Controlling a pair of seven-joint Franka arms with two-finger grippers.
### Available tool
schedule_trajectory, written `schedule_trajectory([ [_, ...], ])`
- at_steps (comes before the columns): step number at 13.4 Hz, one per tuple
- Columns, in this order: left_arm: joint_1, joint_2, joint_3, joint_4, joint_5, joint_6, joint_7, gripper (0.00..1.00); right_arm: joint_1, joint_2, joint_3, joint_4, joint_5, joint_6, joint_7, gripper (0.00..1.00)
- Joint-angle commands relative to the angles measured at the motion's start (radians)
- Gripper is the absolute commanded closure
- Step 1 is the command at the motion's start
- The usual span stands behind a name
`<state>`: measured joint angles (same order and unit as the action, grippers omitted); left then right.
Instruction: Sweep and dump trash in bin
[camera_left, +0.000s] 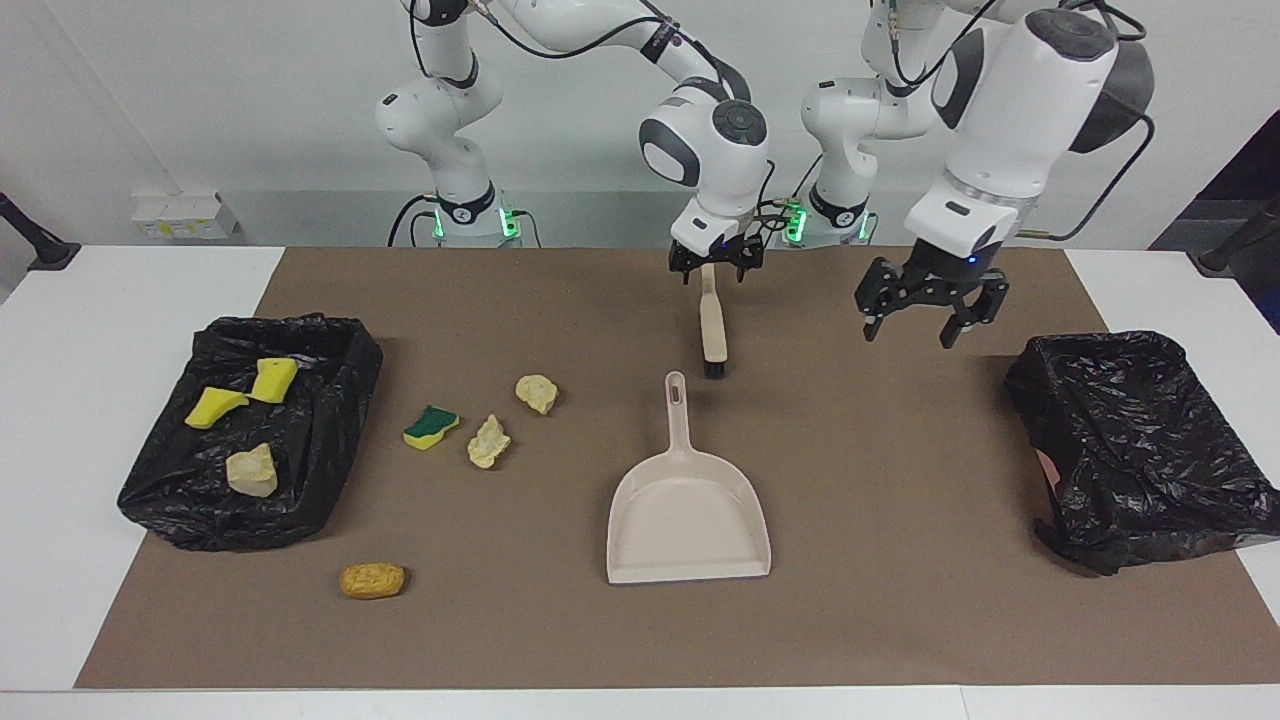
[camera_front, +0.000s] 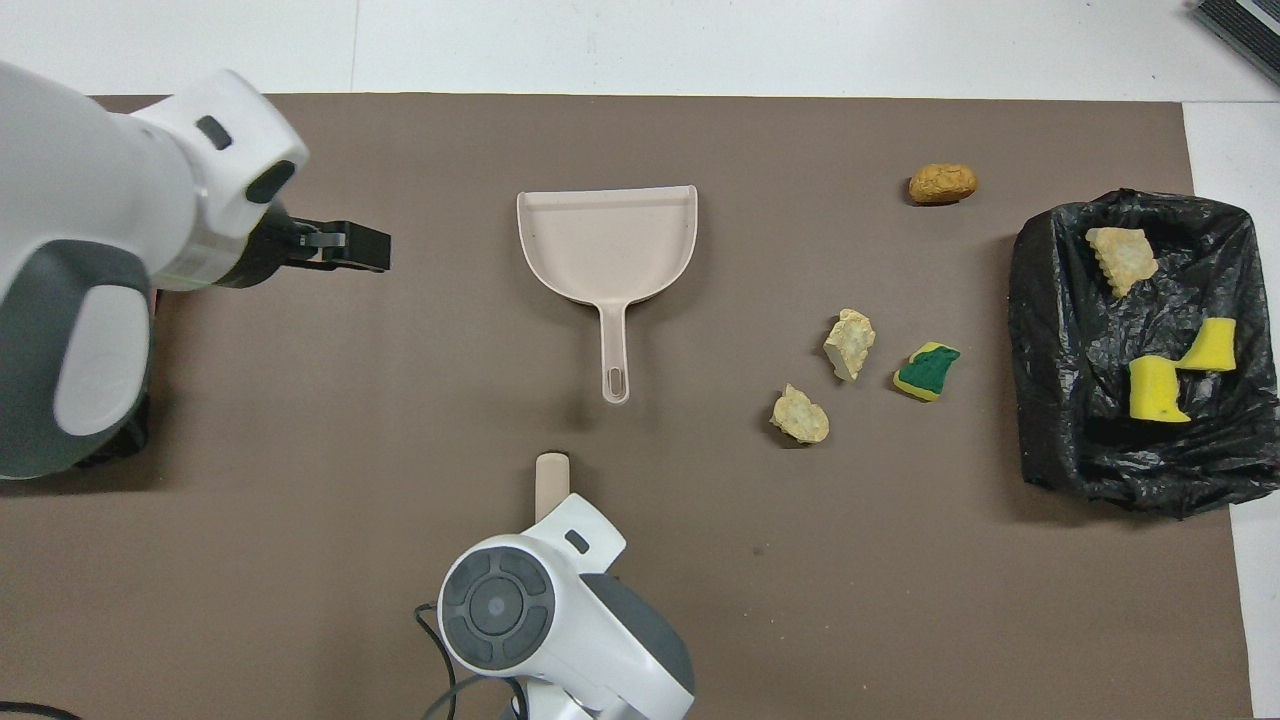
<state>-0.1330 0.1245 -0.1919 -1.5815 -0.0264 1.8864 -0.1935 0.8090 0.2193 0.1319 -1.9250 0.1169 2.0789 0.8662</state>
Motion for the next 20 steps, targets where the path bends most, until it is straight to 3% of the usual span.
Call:
schedule_trajectory([
  [1, -0.063, 0.093, 0.012, 0.041, 0.014, 0.061, -0.098, 0.0, 0.022, -0.051, -0.003, -0.091, 0.03, 0.05, 0.04, 0.06],
  [5, -0.177, 0.233, 0.012, 0.04, 0.017, 0.193, -0.239, 0.0, 0.044, -0.058, -0.003, -0.149, 0.032, 0.088, 0.076, 0.27],
  [13, -0.276, 0.276, 0.011, -0.033, 0.007, 0.24, -0.293, 0.0, 0.073, -0.052, -0.003, -0.158, 0.083, 0.101, 0.079, 0.52],
  [15, -0.287, 0.271, 0.011, -0.066, 0.002, 0.243, -0.297, 0.0, 0.073, -0.051, -0.003, -0.157, 0.083, 0.104, 0.07, 0.73],
  [16, -0.289, 0.277, 0.011, -0.066, -0.009, 0.266, -0.311, 0.0, 0.073, -0.051, -0.003, -0.157, 0.083, 0.104, 0.065, 0.93],
  [17, -0.306, 0.299, 0.011, -0.064, -0.012, 0.278, -0.331, 0.0, 0.073, -0.048, -0.003, -0.146, 0.081, 0.093, 0.066, 1.0],
  [20, -0.329, 0.323, 0.012, -0.055, -0.012, 0.278, -0.35, 0.0, 0.065, -0.05, -0.005, -0.124, 0.081, 0.044, 0.085, 1.0],
])
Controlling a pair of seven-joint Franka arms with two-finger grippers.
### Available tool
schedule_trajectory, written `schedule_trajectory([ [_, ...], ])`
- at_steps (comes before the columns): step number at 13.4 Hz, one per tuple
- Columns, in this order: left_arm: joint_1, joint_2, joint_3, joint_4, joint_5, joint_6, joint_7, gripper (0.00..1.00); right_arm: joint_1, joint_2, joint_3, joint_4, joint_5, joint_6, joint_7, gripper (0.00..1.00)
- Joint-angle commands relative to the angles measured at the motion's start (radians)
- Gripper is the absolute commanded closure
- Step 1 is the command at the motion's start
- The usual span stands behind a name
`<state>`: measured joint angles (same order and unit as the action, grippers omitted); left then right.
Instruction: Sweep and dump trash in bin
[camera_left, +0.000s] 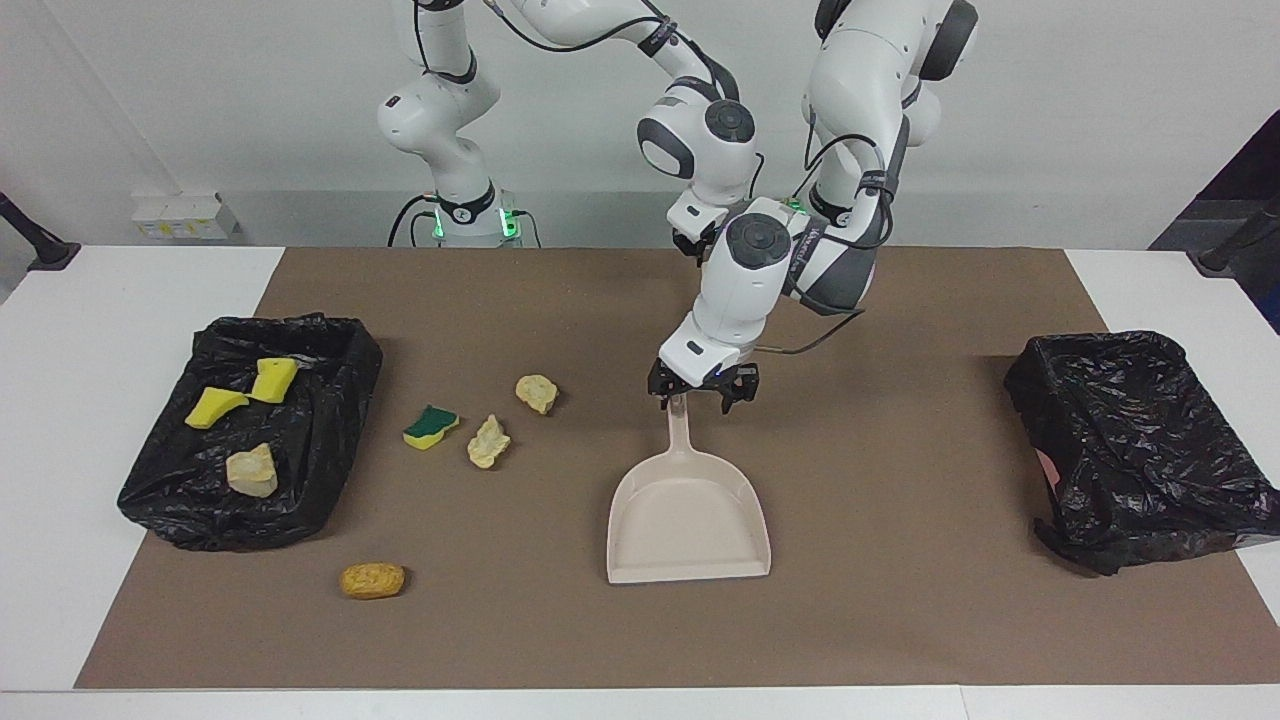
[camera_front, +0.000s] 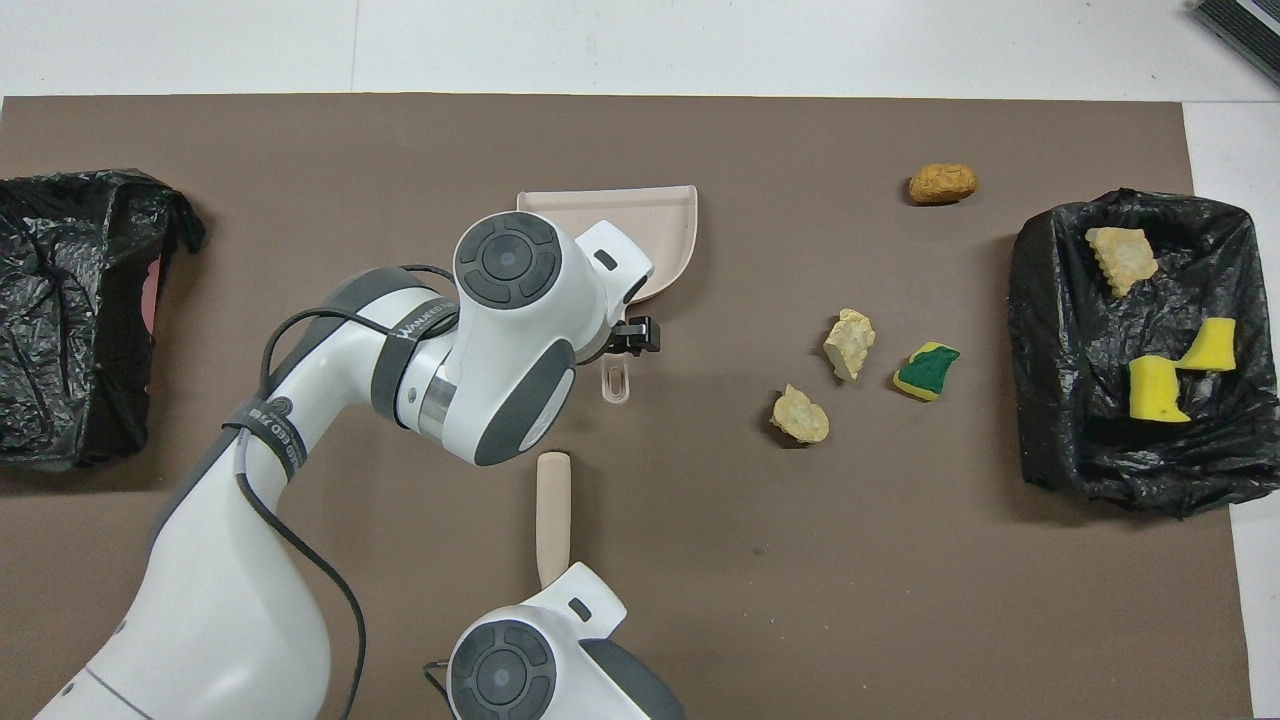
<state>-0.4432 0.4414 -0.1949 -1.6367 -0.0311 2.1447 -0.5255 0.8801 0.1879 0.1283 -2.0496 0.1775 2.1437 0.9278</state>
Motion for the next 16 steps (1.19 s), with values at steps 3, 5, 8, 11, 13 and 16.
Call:
schedule_trajectory([
  [3, -0.026, 0.013, 0.015, -0.003, -0.007, 0.011, -0.018, 0.1, -0.018, -0.105, -0.003, -0.003, 0.02, -0.14, 0.049, 1.0],
  [5, -0.022, 0.014, 0.015, 0.004, -0.007, -0.003, -0.018, 0.75, -0.061, -0.177, -0.003, -0.014, 0.02, -0.264, 0.037, 1.0],
  [8, -0.019, 0.011, 0.015, 0.006, -0.006, -0.014, -0.016, 1.0, -0.136, -0.267, -0.004, -0.032, 0.017, -0.39, 0.016, 1.0],
  [11, -0.005, -0.004, 0.02, 0.003, 0.031, -0.022, 0.04, 1.0, -0.214, -0.304, -0.006, -0.034, -0.004, -0.478, -0.055, 1.0],
  [13, 0.046, -0.035, 0.02, 0.0, 0.031, -0.083, 0.196, 1.0, -0.262, -0.303, -0.007, -0.027, -0.057, -0.498, -0.133, 1.0],
  [16, 0.113, -0.101, 0.02, -0.005, 0.03, -0.19, 0.453, 1.0, -0.357, -0.269, -0.007, 0.011, -0.152, -0.498, -0.242, 1.0],
])
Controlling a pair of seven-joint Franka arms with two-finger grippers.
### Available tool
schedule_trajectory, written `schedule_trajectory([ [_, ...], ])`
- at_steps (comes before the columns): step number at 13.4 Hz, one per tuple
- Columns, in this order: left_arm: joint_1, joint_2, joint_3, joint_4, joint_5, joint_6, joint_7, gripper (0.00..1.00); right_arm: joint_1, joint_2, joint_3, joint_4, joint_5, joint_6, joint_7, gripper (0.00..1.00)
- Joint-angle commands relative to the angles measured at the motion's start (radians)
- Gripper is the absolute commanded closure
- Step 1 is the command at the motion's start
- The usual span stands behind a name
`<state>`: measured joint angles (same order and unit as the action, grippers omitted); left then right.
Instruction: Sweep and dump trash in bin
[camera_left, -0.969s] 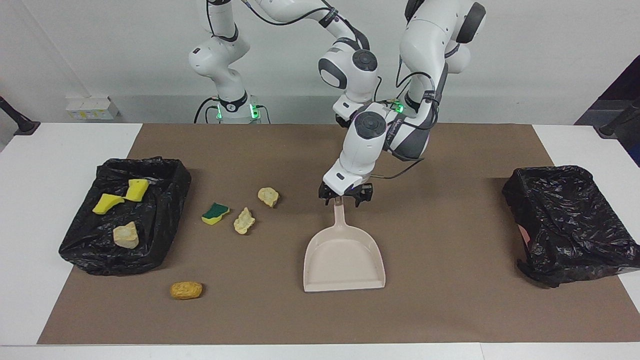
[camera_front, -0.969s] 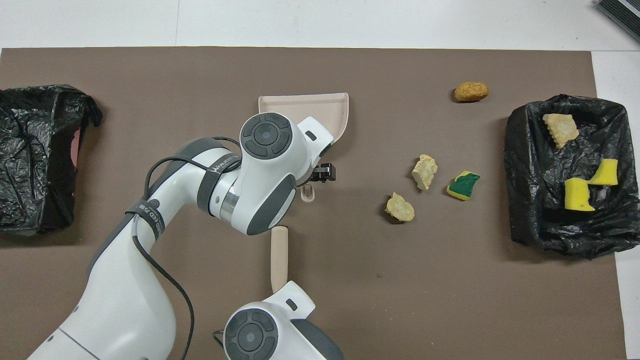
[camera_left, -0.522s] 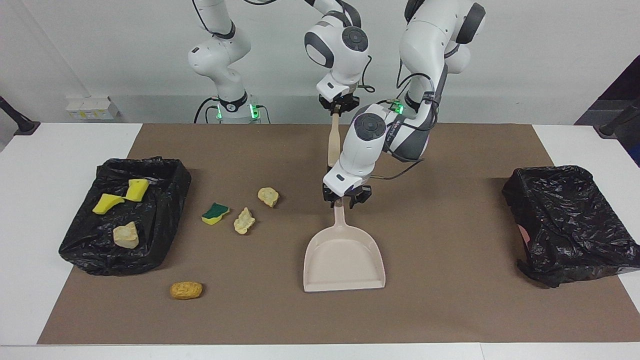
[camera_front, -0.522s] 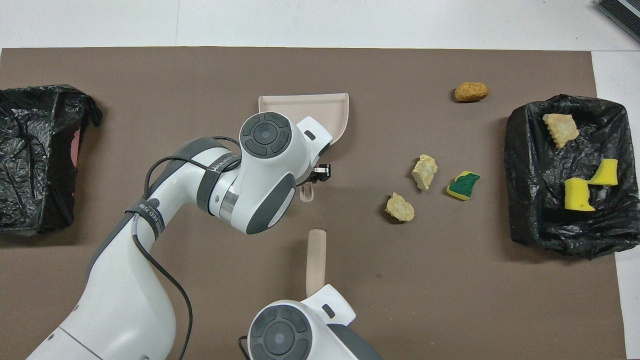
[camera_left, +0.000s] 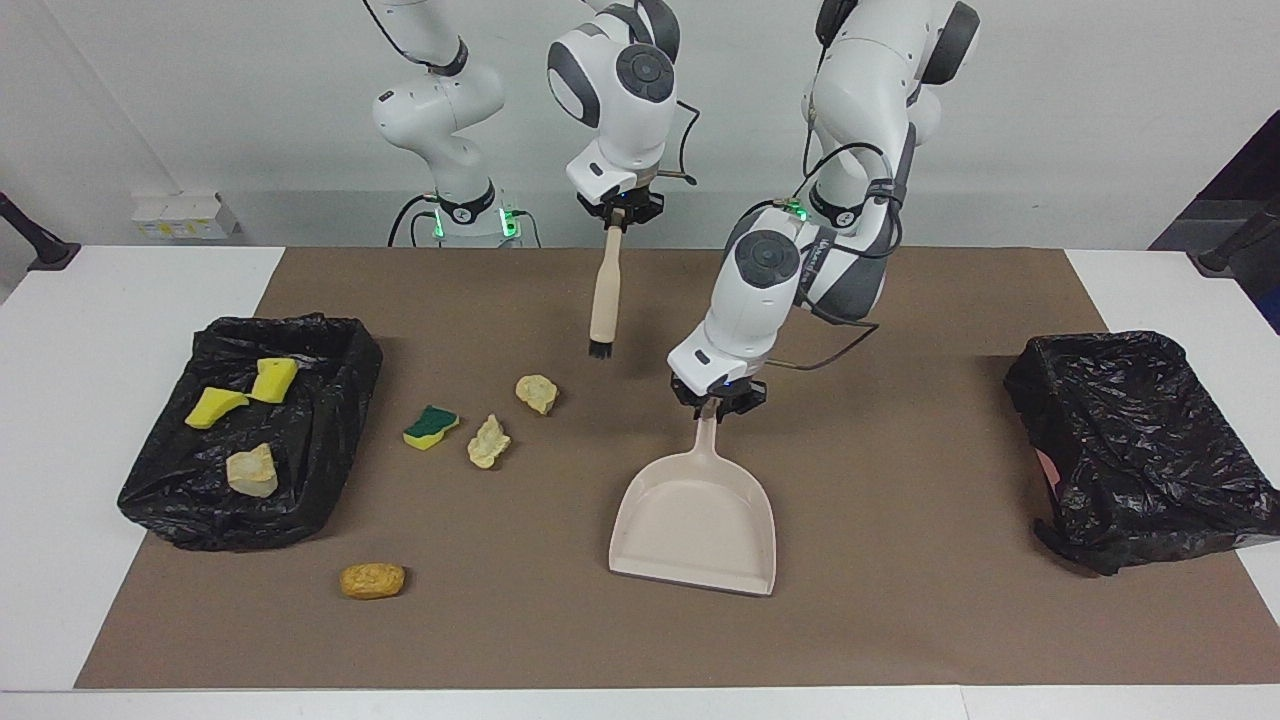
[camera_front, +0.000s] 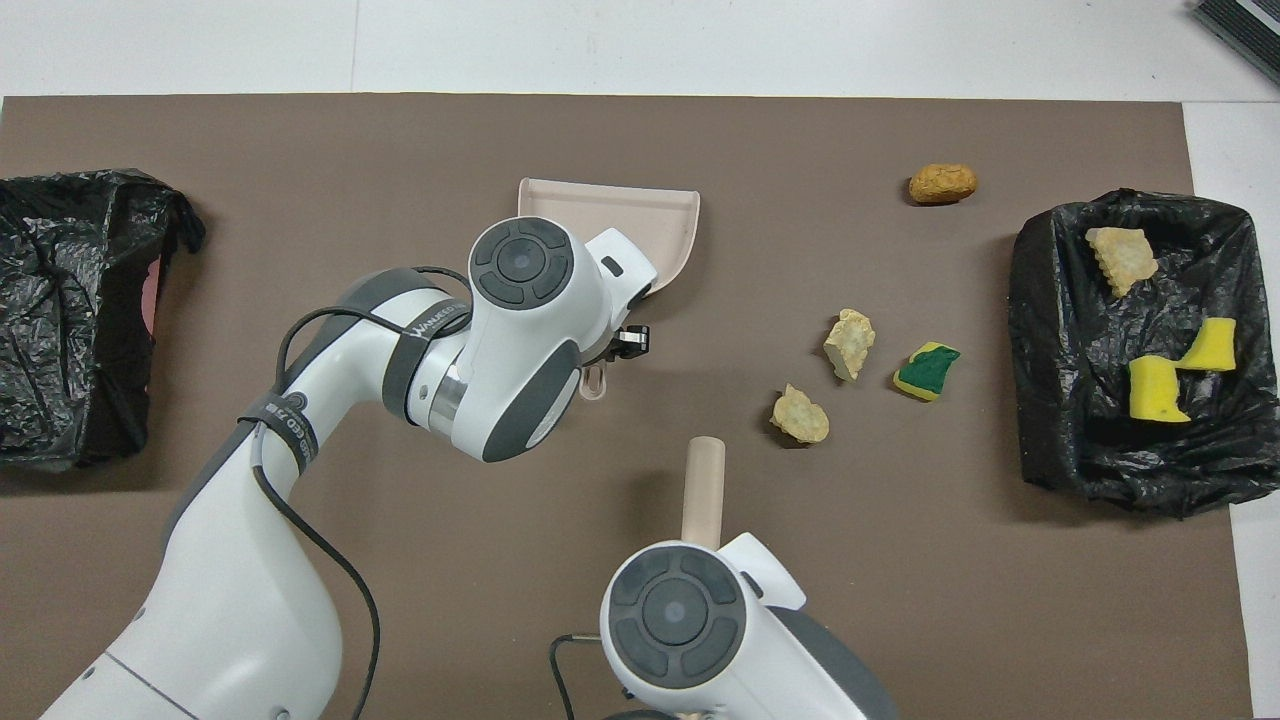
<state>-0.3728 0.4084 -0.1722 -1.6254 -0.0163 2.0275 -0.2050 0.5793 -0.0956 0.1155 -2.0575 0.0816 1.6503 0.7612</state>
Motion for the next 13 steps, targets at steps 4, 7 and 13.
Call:
schedule_trajectory([
  [4, 0.136, -0.143, -0.003, -0.021, 0.015, -0.2, 0.514, 1.0, -0.224, 0.114, 0.004, 0.114, -0.209, 0.012, -0.283, 1.0],
  [7, 0.147, -0.158, 0.003, -0.022, 0.019, -0.298, 0.841, 1.0, -0.364, 0.175, 0.003, 0.149, -0.344, 0.13, -0.402, 1.0],
  [13, 0.062, -0.356, -0.001, -0.386, 0.091, -0.076, 1.021, 1.0, -0.561, 0.379, 0.004, 0.344, -0.591, 0.222, -0.577, 1.0],
])
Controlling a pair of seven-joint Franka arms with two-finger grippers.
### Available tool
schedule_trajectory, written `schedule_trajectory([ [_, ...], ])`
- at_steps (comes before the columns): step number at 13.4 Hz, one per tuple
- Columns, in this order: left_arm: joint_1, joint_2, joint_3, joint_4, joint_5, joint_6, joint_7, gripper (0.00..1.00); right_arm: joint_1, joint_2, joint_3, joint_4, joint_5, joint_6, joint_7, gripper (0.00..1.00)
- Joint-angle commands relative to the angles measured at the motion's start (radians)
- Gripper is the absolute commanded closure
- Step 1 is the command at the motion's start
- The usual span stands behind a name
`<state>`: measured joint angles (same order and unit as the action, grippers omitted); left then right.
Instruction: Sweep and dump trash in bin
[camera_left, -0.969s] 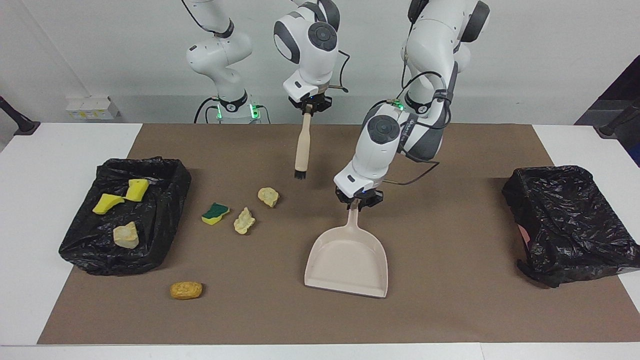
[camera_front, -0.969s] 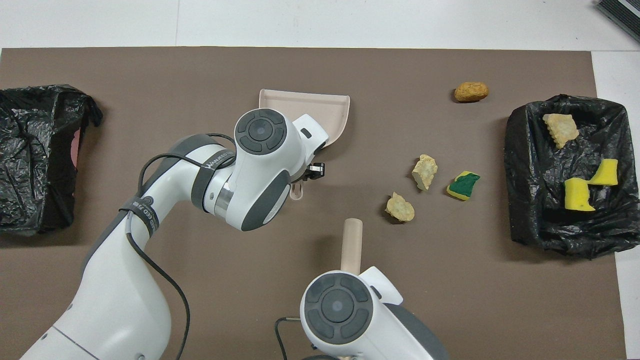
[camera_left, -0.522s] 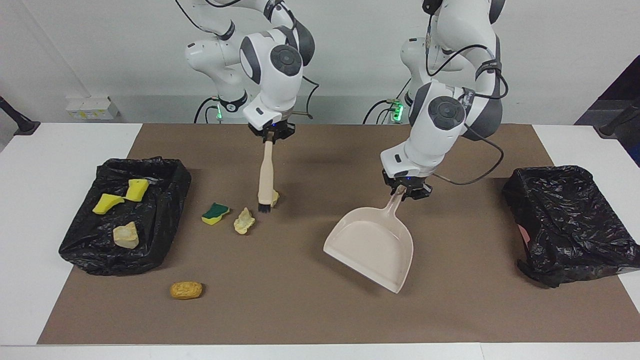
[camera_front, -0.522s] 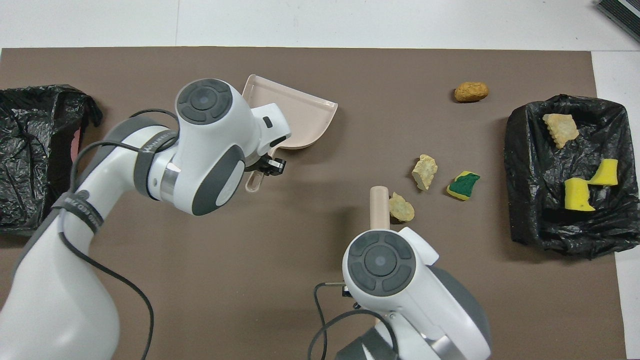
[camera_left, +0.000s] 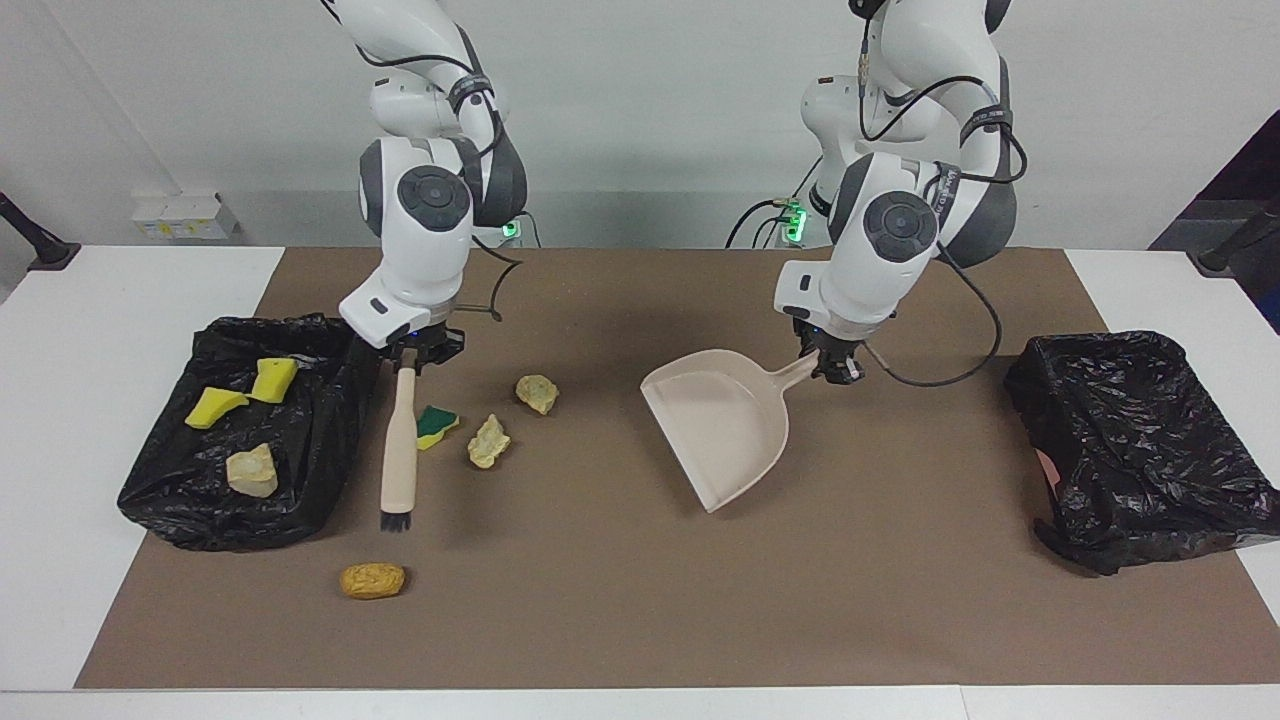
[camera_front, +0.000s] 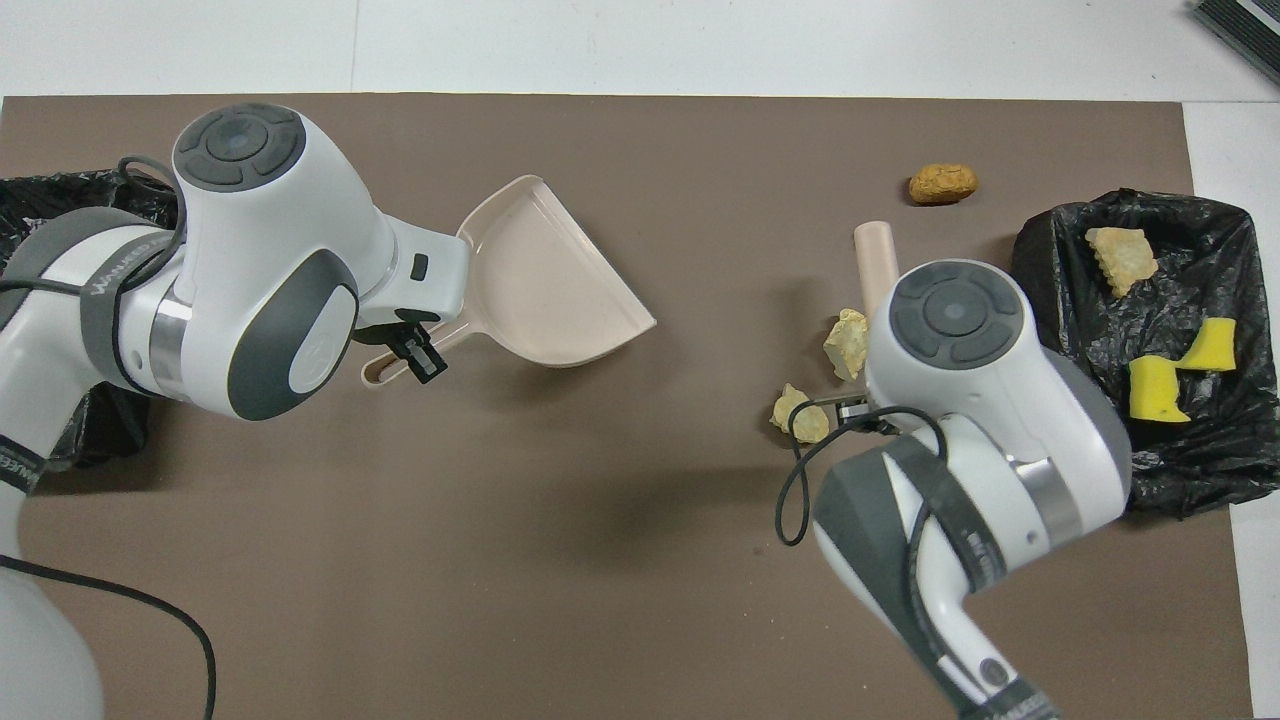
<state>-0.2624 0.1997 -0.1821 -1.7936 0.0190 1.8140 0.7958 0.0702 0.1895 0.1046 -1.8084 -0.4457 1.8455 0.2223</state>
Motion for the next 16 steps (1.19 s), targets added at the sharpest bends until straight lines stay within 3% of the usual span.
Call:
schedule_trajectory([
  [1, -0.054, -0.166, 0.009, -0.252, 0.059, 0.158, 0.025, 1.0, -0.068, 0.125, 0.015, 0.107, -0.105, 0.05, -0.052, 1.0],
  [5, -0.098, -0.169, 0.007, -0.3, 0.067, 0.197, 0.013, 1.0, -0.081, 0.249, 0.009, 0.226, -0.202, 0.078, -0.054, 1.0],
  [8, -0.104, -0.184, 0.004, -0.349, 0.062, 0.22, -0.075, 1.0, -0.079, 0.313, 0.01, 0.251, -0.3, 0.124, -0.054, 1.0],
  [10, -0.116, -0.184, 0.004, -0.368, 0.062, 0.235, -0.104, 1.0, -0.076, 0.335, 0.014, 0.25, -0.341, 0.126, -0.07, 1.0],
  [16, -0.116, -0.184, 0.004, -0.366, 0.062, 0.237, -0.144, 1.0, -0.013, 0.329, 0.026, 0.244, -0.283, 0.104, -0.193, 1.0],
])
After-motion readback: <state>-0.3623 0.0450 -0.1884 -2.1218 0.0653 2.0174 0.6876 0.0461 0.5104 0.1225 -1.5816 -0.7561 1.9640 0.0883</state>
